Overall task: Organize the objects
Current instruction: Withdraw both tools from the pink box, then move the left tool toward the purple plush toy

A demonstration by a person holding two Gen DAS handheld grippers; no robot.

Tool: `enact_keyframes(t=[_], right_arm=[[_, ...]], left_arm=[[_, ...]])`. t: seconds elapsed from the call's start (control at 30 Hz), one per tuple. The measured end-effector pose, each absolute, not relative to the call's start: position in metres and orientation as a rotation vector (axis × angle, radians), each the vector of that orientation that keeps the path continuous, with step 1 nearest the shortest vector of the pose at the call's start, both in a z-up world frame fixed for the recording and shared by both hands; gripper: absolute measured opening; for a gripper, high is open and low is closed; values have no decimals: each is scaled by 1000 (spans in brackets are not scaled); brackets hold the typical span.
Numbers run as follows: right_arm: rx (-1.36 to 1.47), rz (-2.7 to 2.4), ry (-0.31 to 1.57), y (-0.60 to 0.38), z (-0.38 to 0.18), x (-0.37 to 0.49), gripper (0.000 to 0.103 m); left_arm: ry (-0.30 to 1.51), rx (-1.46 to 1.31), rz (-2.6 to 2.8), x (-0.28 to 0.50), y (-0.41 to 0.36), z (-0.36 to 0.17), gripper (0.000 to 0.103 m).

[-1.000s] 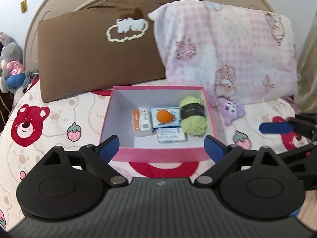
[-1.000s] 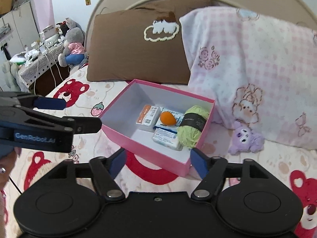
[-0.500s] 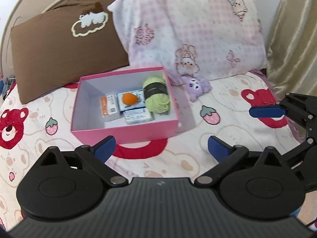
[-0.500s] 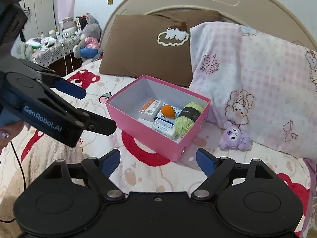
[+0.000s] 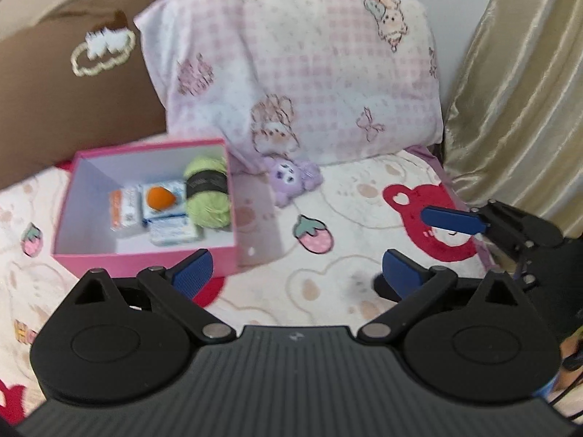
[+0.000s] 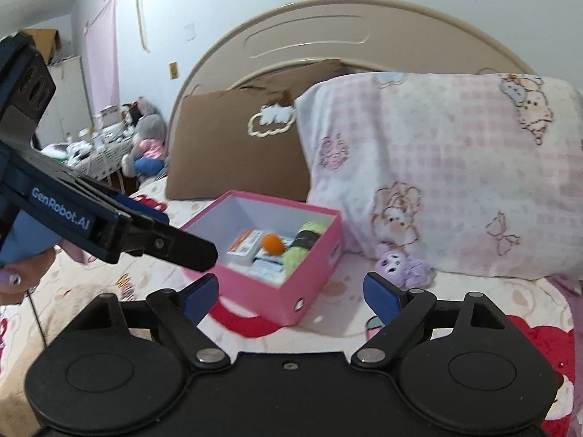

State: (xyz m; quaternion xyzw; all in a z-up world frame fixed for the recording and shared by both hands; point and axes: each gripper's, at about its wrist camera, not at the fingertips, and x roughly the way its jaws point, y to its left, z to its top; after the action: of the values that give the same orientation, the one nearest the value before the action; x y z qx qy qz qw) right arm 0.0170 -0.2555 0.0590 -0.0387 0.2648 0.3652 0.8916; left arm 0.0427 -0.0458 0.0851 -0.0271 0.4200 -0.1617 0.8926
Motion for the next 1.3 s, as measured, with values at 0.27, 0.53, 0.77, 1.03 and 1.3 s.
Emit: enact_keyframes(t=[0.27, 0.53, 0.77, 1.03, 1.3], right_arm=[[-124, 716, 577, -257, 36, 48, 90], [-7, 746, 581, -265, 35, 78, 90], [-42, 712, 624, -260, 31, 115, 89], [-18, 703, 686, -260, 9, 178, 89], [45, 551, 630, -255, -29, 200, 89]], left_arm=[[945, -115, -311, 85, -82, 70, 101], [932, -61, -315, 126, -106, 53, 99], [904, -46, -285, 159, -119, 36, 98], [870, -6, -271, 201, -131, 14, 97], [856, -64, -300, 243, -132, -25, 87]])
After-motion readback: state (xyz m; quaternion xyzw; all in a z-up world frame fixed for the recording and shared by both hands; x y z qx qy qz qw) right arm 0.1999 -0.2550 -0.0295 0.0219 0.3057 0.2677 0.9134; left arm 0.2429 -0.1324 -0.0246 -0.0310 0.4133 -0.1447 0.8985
